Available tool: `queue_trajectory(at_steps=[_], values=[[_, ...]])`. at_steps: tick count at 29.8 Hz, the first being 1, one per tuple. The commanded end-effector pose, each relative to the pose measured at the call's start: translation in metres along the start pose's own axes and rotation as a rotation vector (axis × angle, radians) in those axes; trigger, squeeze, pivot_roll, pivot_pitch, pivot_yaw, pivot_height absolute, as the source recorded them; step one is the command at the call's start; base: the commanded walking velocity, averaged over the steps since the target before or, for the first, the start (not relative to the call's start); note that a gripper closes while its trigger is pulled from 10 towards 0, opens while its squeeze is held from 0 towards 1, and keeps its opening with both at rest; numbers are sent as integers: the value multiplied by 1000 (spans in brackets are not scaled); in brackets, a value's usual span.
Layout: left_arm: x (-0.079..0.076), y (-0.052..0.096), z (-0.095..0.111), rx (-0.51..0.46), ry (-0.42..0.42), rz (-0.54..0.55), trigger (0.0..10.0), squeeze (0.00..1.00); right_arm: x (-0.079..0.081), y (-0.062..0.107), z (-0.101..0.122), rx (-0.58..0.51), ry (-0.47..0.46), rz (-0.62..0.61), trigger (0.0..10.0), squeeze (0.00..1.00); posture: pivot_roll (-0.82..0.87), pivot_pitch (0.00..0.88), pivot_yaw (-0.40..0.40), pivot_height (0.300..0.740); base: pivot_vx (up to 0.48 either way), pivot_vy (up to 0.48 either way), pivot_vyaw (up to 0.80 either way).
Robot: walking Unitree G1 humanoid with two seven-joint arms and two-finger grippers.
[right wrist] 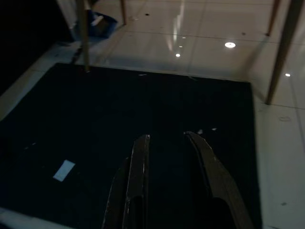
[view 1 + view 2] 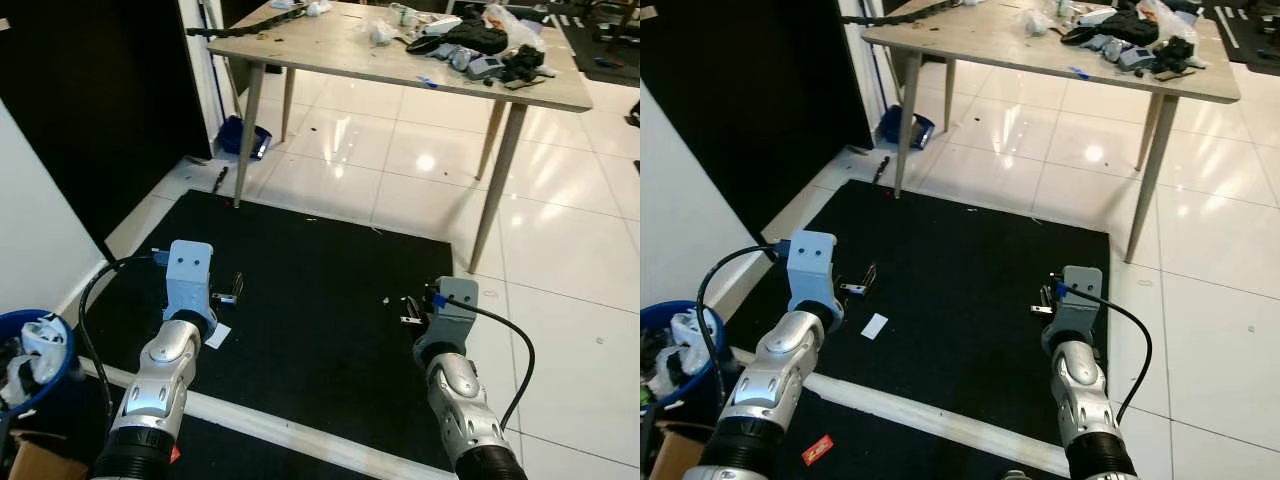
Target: Picking trash to rubbish bin
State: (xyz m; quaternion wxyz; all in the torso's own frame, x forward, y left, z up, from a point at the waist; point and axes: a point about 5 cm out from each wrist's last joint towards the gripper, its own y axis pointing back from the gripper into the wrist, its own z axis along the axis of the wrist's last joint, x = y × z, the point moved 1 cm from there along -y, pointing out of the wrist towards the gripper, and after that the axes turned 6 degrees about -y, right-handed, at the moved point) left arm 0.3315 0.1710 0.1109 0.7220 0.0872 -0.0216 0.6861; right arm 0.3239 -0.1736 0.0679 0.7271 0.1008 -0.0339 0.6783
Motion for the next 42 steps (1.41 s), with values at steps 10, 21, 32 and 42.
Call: queue_trajectory(at_steps=[10,21,32,42], values=[[0,1,-1,-6,-11,-8,10000,0,2,2,-4,13,3,12,10000,0,45,137,53,740,264,0,0],[0,2,0,-18,-4,-7,10000,0,3,0,2,-7,5,23,10000,0,44,136,51,740,344,0,0],[-1,1,1,-21,-10,-10,10000,0,6,-2,14,-72,16,43,10000,0,36,141,44,740,370,0,0],[-7,2,0,-24,-4,-29,10000,0,18,0,41,-217,69,135,10000,0,10,137,40,740,366,0,0]])
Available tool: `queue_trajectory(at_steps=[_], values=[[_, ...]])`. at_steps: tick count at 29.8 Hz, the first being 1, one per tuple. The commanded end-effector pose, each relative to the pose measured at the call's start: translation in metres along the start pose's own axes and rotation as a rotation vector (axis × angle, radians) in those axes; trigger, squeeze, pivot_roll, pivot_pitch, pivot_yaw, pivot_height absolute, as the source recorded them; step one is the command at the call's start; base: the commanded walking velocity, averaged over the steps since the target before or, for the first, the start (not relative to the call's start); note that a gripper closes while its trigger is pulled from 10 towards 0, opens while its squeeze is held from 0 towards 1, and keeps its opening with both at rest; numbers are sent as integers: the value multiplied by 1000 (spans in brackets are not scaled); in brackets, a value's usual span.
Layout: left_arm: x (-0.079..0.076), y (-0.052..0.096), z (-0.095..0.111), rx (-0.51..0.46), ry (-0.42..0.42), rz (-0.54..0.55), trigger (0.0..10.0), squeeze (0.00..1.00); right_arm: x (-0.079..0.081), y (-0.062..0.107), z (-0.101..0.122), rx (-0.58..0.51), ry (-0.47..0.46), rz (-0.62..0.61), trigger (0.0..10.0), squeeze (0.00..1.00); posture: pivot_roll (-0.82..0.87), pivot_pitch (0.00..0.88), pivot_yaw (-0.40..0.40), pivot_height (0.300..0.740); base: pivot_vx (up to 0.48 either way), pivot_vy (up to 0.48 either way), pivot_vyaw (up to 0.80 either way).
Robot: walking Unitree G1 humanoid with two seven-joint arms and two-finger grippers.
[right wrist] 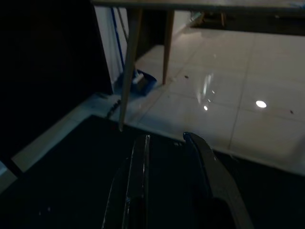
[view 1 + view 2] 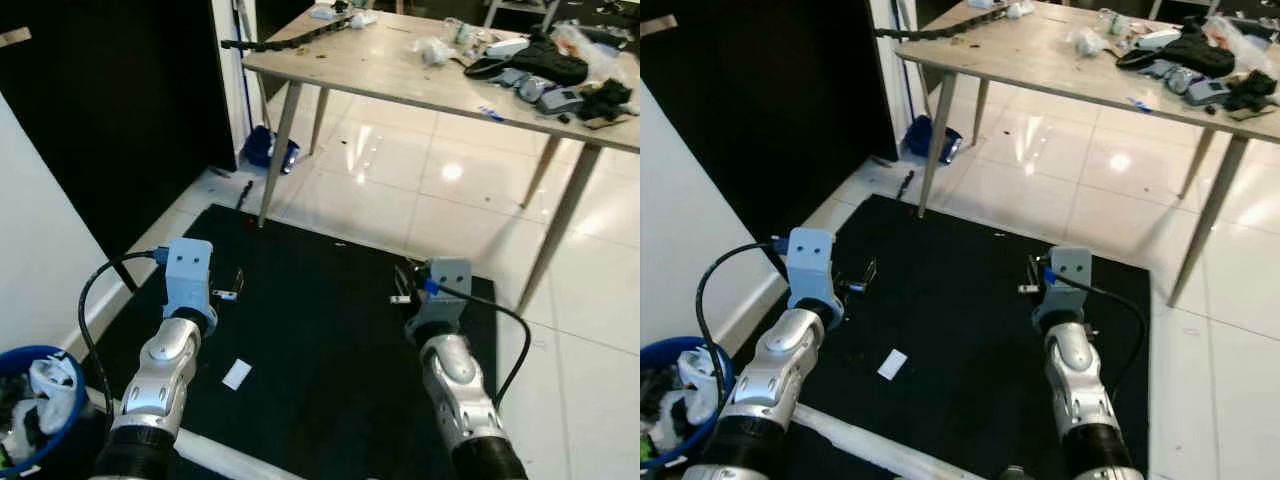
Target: Picking trash to rubbish bin
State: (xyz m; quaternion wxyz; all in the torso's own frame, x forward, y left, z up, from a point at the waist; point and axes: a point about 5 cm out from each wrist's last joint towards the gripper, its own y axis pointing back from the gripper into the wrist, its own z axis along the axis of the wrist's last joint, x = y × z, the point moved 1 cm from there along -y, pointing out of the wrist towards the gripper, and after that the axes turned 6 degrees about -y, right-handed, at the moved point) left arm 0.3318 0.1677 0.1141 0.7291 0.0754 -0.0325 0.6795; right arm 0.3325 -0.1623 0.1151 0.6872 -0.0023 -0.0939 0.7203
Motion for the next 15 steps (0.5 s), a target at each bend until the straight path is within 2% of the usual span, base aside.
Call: queue_trajectory(at_steps=[1,11,15], values=[[-5,2,-4,7,-4,-12,10000,0,-3,4,-3,3,12,0,10000,0,9,130,38,740,364,0,0],[-8,1,-2,-6,-25,-22,10000,0,-5,3,-3,26,19,-8,10000,0,1,119,35,740,363,0,0],[-8,2,-2,-8,-22,-21,10000,0,-4,2,-2,22,16,-5,10000,0,0,115,34,740,360,0,-653]])
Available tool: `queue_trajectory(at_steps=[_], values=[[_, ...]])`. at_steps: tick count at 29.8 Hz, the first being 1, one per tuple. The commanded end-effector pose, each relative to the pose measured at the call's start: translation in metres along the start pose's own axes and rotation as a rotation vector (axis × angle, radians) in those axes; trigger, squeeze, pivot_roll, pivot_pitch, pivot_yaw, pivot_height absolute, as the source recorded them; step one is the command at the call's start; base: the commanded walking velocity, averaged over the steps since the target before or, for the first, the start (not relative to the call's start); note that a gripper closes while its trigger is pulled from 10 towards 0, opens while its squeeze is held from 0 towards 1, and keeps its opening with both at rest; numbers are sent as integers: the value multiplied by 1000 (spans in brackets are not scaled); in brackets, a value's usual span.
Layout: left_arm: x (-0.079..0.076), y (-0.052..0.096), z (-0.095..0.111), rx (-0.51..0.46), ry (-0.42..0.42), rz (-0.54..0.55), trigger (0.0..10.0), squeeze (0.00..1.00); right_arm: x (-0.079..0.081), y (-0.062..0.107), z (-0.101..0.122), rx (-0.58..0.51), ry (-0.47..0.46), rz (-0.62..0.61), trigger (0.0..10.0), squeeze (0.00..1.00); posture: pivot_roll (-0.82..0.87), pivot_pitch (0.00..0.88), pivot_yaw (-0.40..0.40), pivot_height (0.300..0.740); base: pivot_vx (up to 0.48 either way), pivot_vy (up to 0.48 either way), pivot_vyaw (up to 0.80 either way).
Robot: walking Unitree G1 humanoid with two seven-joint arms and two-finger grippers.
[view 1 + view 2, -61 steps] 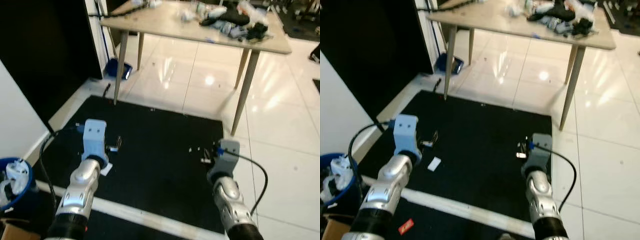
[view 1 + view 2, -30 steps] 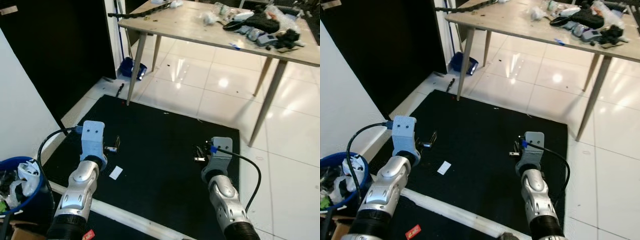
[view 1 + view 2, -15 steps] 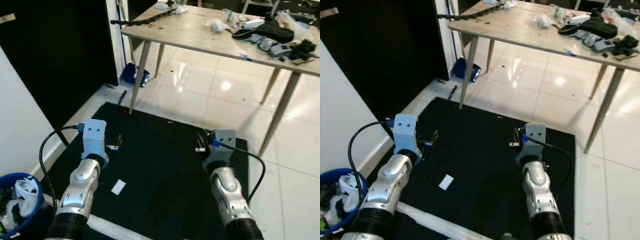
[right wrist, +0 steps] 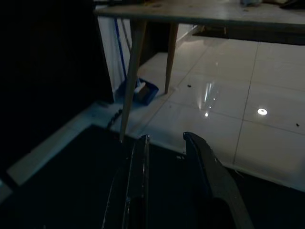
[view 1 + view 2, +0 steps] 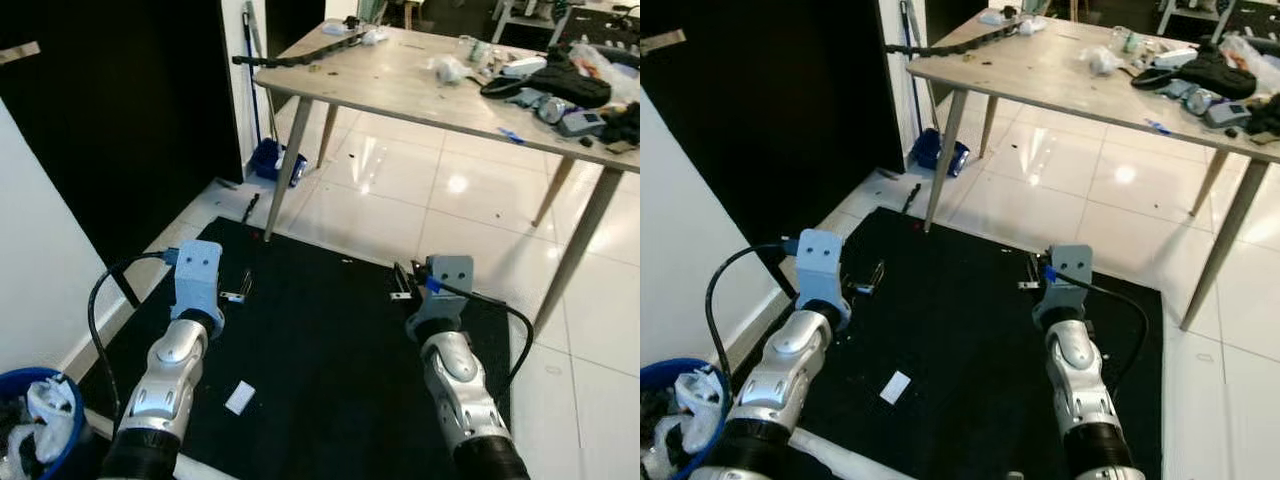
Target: Picking trash to rubbish bin
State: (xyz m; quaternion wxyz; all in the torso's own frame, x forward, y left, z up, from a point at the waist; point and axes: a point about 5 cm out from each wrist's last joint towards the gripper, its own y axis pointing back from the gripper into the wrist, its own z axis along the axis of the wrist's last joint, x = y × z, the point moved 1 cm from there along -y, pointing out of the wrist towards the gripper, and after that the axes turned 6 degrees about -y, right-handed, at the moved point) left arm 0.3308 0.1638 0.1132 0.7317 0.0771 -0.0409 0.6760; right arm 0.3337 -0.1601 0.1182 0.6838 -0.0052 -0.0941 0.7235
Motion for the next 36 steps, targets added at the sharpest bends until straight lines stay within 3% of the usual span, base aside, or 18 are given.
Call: queue_trajectory(at_steps=[1,11,36], values=[[-4,1,-1,1,-7,-13,10000,0,-6,4,-5,27,14,-15,10000,0,0,114,35,740,352,0,-800],[-5,2,-2,1,-11,-17,10000,0,-8,6,-6,32,26,-23,10000,0,2,106,35,740,347,0,-800],[-3,0,0,-2,-12,-12,10000,0,-9,4,-4,26,43,-29,10000,0,1,102,34,740,347,0,0]])
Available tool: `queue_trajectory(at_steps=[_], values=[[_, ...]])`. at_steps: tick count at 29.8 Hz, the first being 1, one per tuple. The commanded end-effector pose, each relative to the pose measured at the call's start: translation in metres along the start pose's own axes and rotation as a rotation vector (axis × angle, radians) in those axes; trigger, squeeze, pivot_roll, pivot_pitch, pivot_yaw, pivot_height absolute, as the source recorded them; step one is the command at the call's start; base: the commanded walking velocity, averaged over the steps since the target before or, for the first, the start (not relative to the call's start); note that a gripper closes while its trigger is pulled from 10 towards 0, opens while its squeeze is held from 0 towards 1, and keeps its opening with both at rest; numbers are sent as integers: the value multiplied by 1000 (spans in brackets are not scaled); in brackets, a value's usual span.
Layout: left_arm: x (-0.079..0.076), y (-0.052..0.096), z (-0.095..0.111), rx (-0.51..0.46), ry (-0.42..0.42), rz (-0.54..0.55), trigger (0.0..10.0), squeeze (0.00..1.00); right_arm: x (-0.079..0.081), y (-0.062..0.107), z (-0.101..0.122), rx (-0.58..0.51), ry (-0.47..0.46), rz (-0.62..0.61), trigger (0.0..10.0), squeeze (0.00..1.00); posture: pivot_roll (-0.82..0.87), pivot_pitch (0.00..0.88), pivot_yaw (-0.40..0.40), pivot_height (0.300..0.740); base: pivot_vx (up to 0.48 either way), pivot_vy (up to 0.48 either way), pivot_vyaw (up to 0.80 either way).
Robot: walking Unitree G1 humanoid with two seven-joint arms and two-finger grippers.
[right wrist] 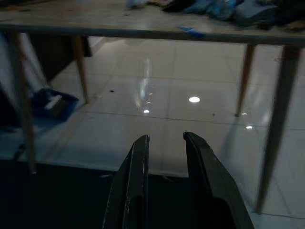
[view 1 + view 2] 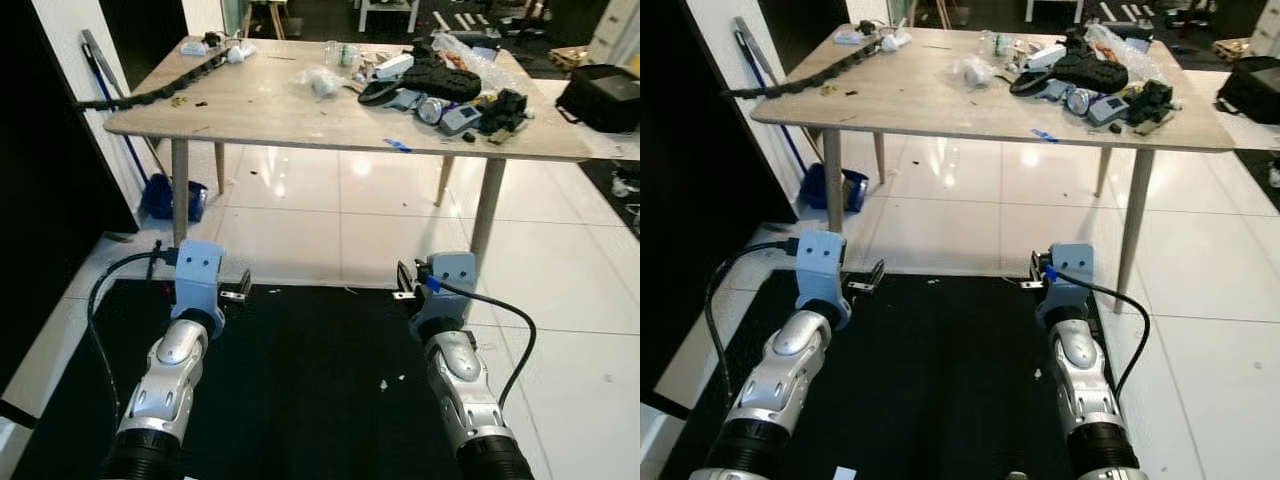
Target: Picking trash to rubbish bin
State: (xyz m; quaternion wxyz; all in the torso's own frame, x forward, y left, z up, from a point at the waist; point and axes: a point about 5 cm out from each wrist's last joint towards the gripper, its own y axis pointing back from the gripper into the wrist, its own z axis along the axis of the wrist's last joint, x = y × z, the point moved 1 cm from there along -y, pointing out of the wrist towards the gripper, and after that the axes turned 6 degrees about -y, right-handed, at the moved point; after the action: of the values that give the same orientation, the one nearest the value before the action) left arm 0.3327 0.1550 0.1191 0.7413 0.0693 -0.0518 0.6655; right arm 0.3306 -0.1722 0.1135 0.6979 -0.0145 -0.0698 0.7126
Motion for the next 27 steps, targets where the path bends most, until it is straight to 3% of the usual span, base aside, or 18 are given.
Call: queue_trajectory(at_steps=[1,10,22,27], values=[[4,3,-8,26,-6,13,10000,0,3,0,-1,5,-6,4,10000,0,-1,104,36,740,349,0,0],[4,3,-7,23,-3,14,10000,0,6,-2,5,-19,-14,12,10000,0,0,100,34,740,347,0,0],[8,-4,8,-23,-3,28,10000,0,4,-15,41,-154,-8,5,10000,0,-5,106,33,740,345,0,0],[7,-5,13,-43,5,30,10000,0,6,-16,44,-166,-10,13,10000,0,-4,104,31,740,338,0,0]])
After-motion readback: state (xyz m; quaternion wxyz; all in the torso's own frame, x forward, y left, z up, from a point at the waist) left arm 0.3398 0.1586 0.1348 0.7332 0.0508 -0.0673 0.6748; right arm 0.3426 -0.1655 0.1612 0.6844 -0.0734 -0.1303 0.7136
